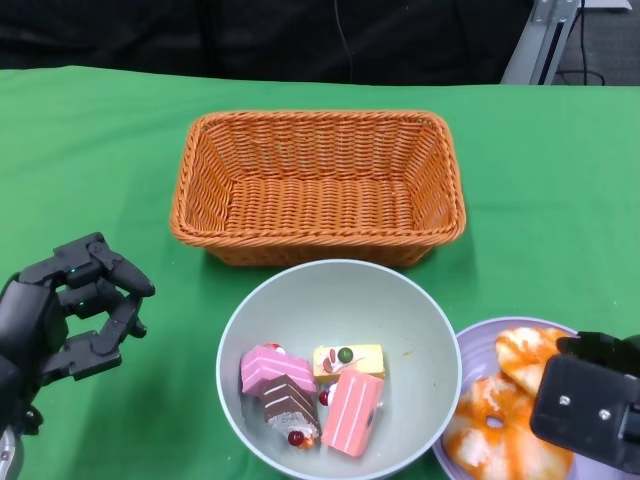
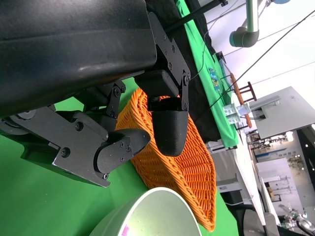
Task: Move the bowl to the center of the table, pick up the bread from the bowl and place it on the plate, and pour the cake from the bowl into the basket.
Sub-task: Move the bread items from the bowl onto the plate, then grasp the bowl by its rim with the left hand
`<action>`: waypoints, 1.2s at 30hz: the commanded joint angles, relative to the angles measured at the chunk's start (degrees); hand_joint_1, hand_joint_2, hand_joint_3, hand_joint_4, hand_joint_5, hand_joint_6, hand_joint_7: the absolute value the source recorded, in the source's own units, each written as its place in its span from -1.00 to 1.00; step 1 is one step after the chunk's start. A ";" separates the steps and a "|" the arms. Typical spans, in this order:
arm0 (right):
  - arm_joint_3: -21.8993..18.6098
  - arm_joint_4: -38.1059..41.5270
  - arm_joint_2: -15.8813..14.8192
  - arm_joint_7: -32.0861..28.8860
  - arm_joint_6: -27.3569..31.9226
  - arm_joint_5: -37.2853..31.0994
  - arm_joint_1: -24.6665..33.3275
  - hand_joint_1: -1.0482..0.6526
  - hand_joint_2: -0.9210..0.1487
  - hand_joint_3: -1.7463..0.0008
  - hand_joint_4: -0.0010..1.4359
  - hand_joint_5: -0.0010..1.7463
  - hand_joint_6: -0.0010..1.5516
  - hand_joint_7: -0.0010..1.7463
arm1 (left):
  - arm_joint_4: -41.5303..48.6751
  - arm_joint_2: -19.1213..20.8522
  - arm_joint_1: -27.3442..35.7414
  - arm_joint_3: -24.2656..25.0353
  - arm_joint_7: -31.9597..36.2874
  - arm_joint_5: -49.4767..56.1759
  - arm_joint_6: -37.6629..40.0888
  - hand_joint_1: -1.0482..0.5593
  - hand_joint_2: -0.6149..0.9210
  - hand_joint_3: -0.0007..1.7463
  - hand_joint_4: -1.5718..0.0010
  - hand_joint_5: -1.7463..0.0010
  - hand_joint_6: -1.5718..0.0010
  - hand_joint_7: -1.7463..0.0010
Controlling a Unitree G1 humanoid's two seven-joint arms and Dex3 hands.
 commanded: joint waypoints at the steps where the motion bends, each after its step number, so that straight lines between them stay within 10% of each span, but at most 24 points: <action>1: -2.00 -4.86 -2.41 2.44 -0.25 1.34 -0.71 -0.77 -1.00 0.83 -0.60 -0.89 -0.60 -0.98 | 0.37 1.27 -0.56 0.41 -0.43 0.17 -0.28 0.23 0.67 0.05 0.05 -0.80 0.10 -0.55; 9: -8.57 -9.77 0.41 -1.85 -2.04 9.22 0.10 -0.69 -1.00 0.74 -0.16 -0.86 -0.32 -0.94 | 0.60 1.04 -0.66 0.38 -0.19 0.33 -0.92 0.23 0.67 0.06 0.04 -0.80 0.10 -0.56; 23: -14.16 -10.09 -7.19 2.36 2.94 22.67 -1.99 -0.78 -1.00 0.58 -0.25 -0.99 -0.40 -1.00 | 0.44 1.18 -0.68 0.41 -0.81 -0.31 -0.25 0.24 0.67 0.05 0.05 -0.81 0.10 -0.55; 36: -27.11 -5.15 22.69 -17.66 -12.33 56.46 0.76 -0.27 -1.00 0.81 0.19 -0.84 -0.13 -0.92 | 1.78 1.26 -0.99 0.36 -1.12 0.08 -1.31 0.25 0.67 0.05 0.05 -0.80 0.10 -0.54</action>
